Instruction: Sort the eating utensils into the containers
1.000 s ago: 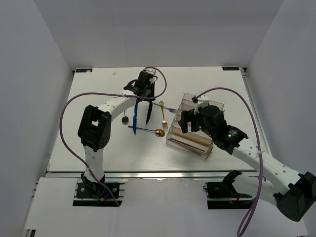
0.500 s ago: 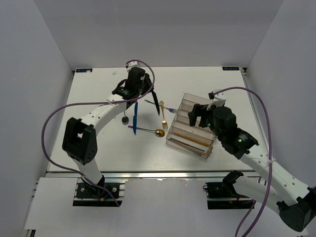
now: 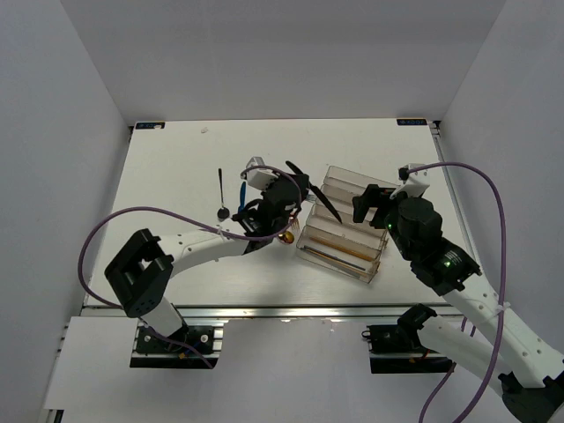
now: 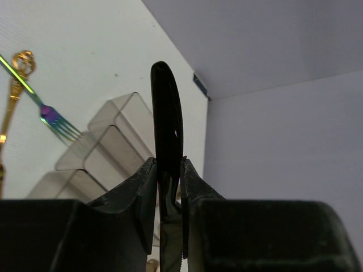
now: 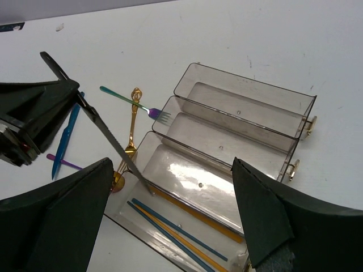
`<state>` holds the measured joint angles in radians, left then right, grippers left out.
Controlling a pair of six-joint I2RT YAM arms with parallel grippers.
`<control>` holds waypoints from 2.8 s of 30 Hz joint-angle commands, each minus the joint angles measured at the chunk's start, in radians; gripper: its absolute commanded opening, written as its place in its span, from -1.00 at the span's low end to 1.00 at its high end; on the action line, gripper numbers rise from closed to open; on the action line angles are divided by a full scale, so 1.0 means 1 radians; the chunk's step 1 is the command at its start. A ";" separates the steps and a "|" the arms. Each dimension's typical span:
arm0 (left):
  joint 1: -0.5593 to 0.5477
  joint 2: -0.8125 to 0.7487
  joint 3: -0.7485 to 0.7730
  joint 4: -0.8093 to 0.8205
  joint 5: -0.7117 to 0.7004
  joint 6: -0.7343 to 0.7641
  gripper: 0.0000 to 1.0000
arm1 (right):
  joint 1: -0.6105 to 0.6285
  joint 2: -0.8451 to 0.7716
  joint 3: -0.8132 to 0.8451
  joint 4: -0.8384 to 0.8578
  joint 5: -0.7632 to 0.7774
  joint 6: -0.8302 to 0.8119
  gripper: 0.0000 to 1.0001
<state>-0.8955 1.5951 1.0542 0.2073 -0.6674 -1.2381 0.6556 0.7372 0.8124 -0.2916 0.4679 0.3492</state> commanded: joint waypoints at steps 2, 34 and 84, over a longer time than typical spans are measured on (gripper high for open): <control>-0.084 0.054 0.018 0.194 -0.218 -0.092 -1.00 | -0.004 -0.059 0.065 -0.030 0.044 -0.003 0.79; -0.232 0.422 0.070 0.511 -0.285 -0.216 -1.00 | -0.004 -0.128 0.149 -0.139 0.005 -0.081 0.79; -0.247 0.209 0.308 -0.217 -0.400 0.056 0.96 | -0.004 -0.125 0.143 -0.123 -0.040 -0.085 0.79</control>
<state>-1.1515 1.9396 1.2507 0.2817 -1.0061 -1.3464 0.6548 0.6109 0.9276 -0.4469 0.4366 0.2794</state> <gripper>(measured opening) 0.979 0.895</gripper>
